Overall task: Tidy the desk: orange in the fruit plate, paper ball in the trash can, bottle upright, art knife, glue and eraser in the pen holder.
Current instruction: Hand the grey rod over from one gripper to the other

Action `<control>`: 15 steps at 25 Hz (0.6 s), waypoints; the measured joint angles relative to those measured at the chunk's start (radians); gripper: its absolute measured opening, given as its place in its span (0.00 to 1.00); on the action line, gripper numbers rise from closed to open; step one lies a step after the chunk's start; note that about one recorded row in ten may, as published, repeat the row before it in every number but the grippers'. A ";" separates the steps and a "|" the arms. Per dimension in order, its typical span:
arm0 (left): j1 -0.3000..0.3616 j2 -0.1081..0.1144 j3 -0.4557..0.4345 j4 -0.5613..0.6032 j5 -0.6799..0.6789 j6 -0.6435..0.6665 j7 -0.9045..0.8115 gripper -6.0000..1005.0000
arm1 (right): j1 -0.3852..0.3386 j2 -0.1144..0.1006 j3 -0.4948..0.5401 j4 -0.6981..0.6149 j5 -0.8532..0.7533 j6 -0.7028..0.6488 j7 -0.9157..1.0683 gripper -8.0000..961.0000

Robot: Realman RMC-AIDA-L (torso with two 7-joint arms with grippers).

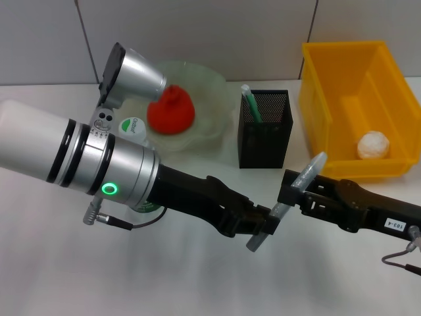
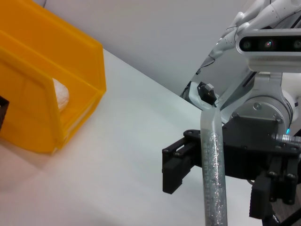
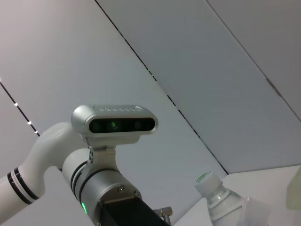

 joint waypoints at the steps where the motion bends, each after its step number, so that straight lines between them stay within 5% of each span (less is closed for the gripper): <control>1: 0.000 0.000 -0.002 -0.001 0.000 0.000 0.000 0.17 | 0.001 0.000 -0.002 0.001 0.000 0.002 -0.002 0.70; 15: -0.005 0.000 -0.009 -0.012 0.001 0.004 0.010 0.17 | -0.002 -0.001 -0.006 0.003 -0.002 0.007 -0.004 0.67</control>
